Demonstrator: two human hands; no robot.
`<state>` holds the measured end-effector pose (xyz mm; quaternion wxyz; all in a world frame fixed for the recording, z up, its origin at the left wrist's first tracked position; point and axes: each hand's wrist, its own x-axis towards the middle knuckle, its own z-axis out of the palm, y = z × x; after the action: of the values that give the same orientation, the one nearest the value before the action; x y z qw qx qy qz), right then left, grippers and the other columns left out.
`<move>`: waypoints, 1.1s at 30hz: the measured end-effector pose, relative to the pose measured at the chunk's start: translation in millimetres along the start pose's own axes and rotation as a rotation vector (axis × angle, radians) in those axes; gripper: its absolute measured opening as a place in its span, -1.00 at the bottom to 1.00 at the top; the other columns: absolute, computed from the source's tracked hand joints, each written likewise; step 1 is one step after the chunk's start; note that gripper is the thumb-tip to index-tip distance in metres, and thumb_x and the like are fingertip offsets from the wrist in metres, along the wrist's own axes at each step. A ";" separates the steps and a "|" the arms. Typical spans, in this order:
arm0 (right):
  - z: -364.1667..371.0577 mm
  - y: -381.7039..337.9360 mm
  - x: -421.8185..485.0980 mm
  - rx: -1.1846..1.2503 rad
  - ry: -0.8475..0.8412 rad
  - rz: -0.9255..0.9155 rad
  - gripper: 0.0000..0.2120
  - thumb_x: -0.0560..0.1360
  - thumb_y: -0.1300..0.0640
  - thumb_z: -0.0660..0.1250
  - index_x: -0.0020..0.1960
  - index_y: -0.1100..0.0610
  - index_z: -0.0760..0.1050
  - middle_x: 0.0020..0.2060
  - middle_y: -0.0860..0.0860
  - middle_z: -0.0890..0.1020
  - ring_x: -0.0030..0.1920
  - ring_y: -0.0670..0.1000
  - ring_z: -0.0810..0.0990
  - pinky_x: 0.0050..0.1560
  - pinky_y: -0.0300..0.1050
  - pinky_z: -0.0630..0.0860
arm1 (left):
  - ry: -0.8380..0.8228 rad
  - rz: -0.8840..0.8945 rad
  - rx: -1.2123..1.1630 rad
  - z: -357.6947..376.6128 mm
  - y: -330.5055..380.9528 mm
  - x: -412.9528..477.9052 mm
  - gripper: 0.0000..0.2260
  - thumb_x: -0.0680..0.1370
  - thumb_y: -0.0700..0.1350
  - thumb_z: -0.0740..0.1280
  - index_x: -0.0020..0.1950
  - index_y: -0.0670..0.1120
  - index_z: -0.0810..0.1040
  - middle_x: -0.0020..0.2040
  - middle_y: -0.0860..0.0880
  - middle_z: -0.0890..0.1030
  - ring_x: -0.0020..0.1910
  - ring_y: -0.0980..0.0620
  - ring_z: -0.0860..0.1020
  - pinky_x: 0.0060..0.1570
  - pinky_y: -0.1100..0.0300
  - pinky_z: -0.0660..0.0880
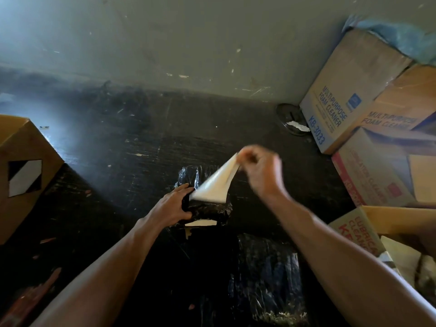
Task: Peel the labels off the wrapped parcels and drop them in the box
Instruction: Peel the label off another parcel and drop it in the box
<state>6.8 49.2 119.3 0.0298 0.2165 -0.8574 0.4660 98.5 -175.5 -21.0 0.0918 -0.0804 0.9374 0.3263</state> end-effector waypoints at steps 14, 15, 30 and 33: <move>-81.7 16.4 43.3 -0.091 0.132 0.054 -0.93 0.46 0.21 0.52 -0.11 0.08 0.65 -0.25 -0.12 0.66 -0.25 -0.20 0.62 -0.18 -0.30 0.59 | 0.093 -0.007 -0.051 -14.0 14.9 -12.3 -0.34 0.40 -0.11 0.53 0.46 -0.02 0.38 0.35 -0.02 0.49 0.27 0.04 0.47 0.22 0.15 0.41; -81.9 21.8 38.9 -0.099 0.129 0.063 -0.93 0.47 0.20 0.52 -0.11 0.08 0.65 -0.23 -0.12 0.66 -0.22 -0.18 0.63 -0.16 -0.28 0.59 | 0.094 -0.023 -0.056 -15.2 15.7 -14.4 -0.34 0.40 -0.10 0.53 0.46 -0.02 0.37 0.36 -0.03 0.48 0.30 0.02 0.46 0.25 0.12 0.39; -175.3 98.8 -30.0 -0.249 0.216 0.165 -0.87 0.44 0.20 0.54 -0.04 0.11 0.65 -0.19 -0.05 0.65 -0.22 -0.15 0.61 -0.26 -0.40 0.42 | 0.091 0.048 -0.251 29.0 128.1 -21.7 -0.40 0.45 0.02 0.50 0.45 0.09 0.38 0.38 0.05 0.48 0.37 0.15 0.41 0.32 0.12 0.38; -214.8 115.1 -53.6 -0.275 0.282 0.202 -0.95 0.44 0.21 0.53 -0.13 0.12 0.68 -0.19 -0.04 0.67 -0.16 -0.06 0.62 -0.24 -0.36 0.39 | 0.013 0.085 -0.275 51.5 177.8 -12.0 -0.42 0.48 0.01 0.47 0.46 0.10 0.35 0.40 0.07 0.45 0.40 0.14 0.38 0.38 0.04 0.36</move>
<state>-23.0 296.3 136.4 0.1319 0.0558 -0.9176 0.3708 78.8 -4.5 48.2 0.0600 -0.0548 0.8870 0.4546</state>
